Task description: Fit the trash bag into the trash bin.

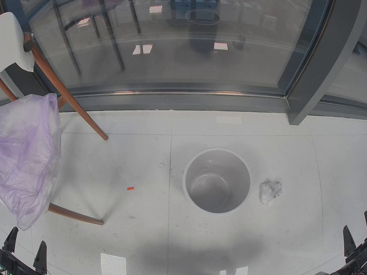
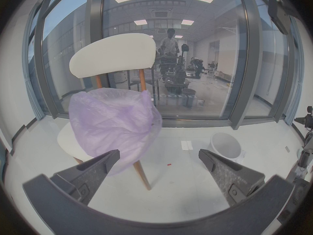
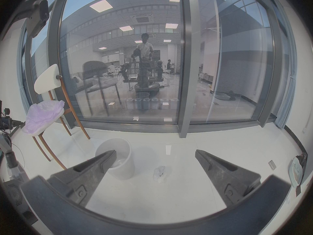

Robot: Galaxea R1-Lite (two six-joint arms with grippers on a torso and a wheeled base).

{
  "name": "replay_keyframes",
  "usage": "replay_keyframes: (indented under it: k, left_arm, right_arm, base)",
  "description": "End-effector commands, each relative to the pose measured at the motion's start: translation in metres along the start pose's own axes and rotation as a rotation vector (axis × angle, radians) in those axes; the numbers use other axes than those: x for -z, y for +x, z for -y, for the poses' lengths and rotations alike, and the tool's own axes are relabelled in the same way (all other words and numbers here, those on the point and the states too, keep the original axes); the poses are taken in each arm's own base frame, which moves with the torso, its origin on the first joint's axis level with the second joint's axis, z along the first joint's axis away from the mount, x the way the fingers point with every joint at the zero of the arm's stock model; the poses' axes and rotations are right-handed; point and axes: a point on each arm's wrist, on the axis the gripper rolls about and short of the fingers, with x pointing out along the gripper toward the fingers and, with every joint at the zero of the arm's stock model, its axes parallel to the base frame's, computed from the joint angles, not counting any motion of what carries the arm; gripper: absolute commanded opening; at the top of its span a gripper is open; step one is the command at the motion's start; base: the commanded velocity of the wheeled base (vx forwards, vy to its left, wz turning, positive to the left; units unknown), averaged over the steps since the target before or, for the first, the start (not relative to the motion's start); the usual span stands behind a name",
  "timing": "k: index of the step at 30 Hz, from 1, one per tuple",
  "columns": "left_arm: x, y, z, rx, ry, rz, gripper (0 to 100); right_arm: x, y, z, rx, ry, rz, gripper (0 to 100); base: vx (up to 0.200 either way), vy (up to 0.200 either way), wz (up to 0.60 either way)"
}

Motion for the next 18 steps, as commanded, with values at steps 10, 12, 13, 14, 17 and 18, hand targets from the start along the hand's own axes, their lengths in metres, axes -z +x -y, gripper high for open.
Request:
replay_keyframes:
  k: [10, 12, 13, 14, 17, 18]
  left_arm:
    - [-0.095, 0.033, 0.001, 0.033, 0.097, 0.009, 100]
    - [-0.094, 0.046, 0.001, 0.038, 0.109, -0.055, 100]
    - [-0.094, 0.052, 0.002, 0.042, 0.12, -0.09, 100]
    - [-0.093, 0.056, 0.002, 0.044, 0.131, -0.112, 100]
    - [-0.089, 0.07, 0.002, 0.033, 0.155, -0.198, 100]
    - [-0.089, 0.071, 0.002, 0.033, 0.155, -0.204, 100]
  right_arm:
    - [0.005, 0.001, 0.0, -0.001, 0.002, -0.018, 100]
    - [0.005, 0.001, 0.0, -0.001, 0.002, -0.018, 100]
    - [0.005, 0.001, 0.0, -0.001, 0.002, -0.018, 100]
    - [0.005, 0.001, 0.0, -0.001, 0.002, -0.018, 100]
    - [0.005, 0.001, 0.0, -0.001, 0.002, -0.018, 100]
    - [0.005, 0.001, 0.0, -0.001, 0.002, -0.018, 100]
  base:
    - [0.0, 0.0, 0.0]
    - [0.0, 0.0, 0.0]
    - [0.0, 0.0, 0.0]
    - [0.0, 0.0, 0.0]
    - [0.0, 0.0, 0.0]
    - [0.0, 0.0, 0.0]
